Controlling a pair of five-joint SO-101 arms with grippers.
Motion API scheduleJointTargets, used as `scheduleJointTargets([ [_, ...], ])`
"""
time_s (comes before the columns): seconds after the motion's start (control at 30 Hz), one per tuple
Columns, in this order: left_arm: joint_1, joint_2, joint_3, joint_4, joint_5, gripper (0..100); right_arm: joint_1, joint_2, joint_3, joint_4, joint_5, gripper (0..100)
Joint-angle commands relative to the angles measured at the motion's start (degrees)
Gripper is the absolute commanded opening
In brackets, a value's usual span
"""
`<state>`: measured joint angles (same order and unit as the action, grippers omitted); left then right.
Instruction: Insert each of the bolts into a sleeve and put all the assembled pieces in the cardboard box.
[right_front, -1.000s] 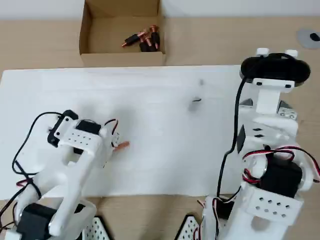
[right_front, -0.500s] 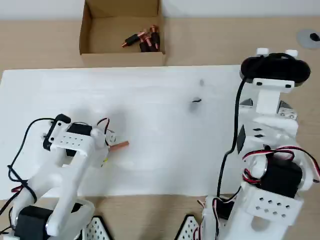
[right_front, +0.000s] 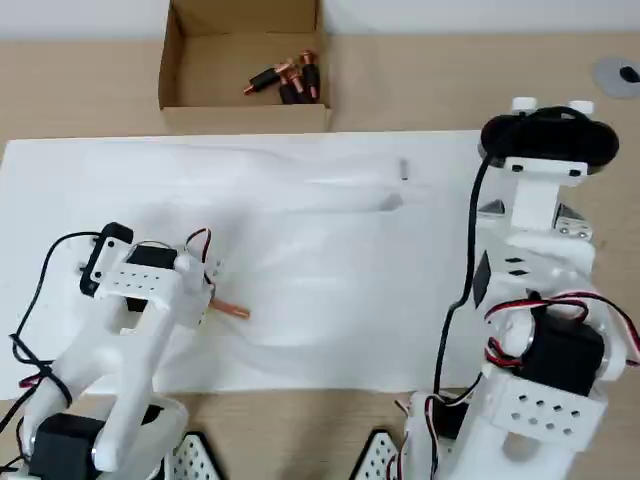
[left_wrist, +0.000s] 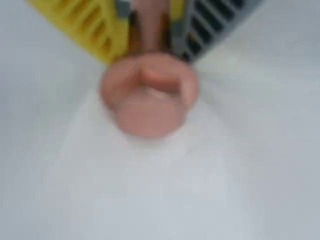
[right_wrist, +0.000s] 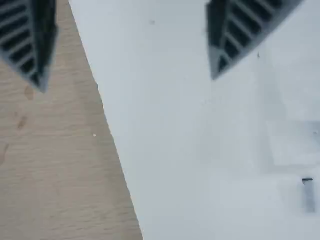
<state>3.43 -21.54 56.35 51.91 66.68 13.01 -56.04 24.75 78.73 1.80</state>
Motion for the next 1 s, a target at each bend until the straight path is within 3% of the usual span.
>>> scheduleJointTargets([
  [0.0,-4.40,0.04,-3.16,0.35,-0.18,1,0.92,-0.75,0.13,0.53,0.00,24.9],
  [0.4,3.08,0.13,-35.16,32.26,-0.26,1,0.92,-0.75,0.13,0.53,-0.09,24.9],
  [0.77,2.64,0.57,-40.35,33.76,-0.97,1,1.10,-0.75,0.04,0.62,-0.09,24.9],
  [0.97,2.55,0.57,-38.42,33.32,-11.43,1,1.19,-0.75,0.04,0.62,0.00,24.9],
])
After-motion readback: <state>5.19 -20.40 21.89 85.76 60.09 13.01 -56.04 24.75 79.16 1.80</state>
